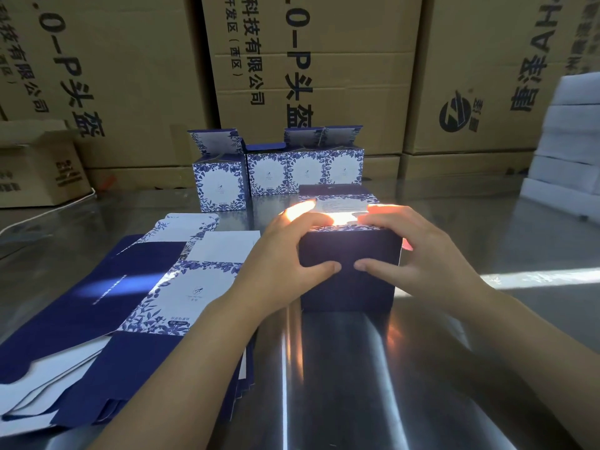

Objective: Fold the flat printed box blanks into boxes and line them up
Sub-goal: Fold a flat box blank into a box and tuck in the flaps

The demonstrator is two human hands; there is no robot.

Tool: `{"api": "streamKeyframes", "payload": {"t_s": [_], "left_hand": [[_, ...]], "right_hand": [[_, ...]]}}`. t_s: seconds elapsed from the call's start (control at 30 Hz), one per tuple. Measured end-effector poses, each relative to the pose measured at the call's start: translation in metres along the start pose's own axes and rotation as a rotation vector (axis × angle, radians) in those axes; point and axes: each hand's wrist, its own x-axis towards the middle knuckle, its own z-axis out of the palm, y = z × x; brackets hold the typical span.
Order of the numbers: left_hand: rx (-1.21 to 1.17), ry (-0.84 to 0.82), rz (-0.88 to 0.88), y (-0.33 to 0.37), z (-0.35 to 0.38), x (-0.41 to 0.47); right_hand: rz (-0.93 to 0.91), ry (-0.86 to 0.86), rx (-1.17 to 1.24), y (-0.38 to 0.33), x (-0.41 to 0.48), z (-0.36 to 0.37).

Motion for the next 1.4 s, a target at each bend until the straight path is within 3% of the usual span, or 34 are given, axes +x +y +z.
{"api": "streamKeyframes", "payload": {"t_s": [0.37,0.73,1.17,1.4], "left_hand": [[0.023,-0.022,-0.078,-0.005,0.004,0.001],[0.178,0.204,-0.095,-0.003,0.022,0.004],[0.205,0.328,-0.047,-0.005,0.03,0.003],[0.136,0.212,-0.038,-0.007,0.017,0.005]], "right_hand": [[0.041,0.007,-0.004,0.006,-0.001,0.008],[0.129,0.194,-0.085,-0.002,0.0,0.023],[0.153,0.24,-0.146,-0.003,0.002,0.028],[0.087,0.08,-0.053,0.004,0.002,0.012]]}}
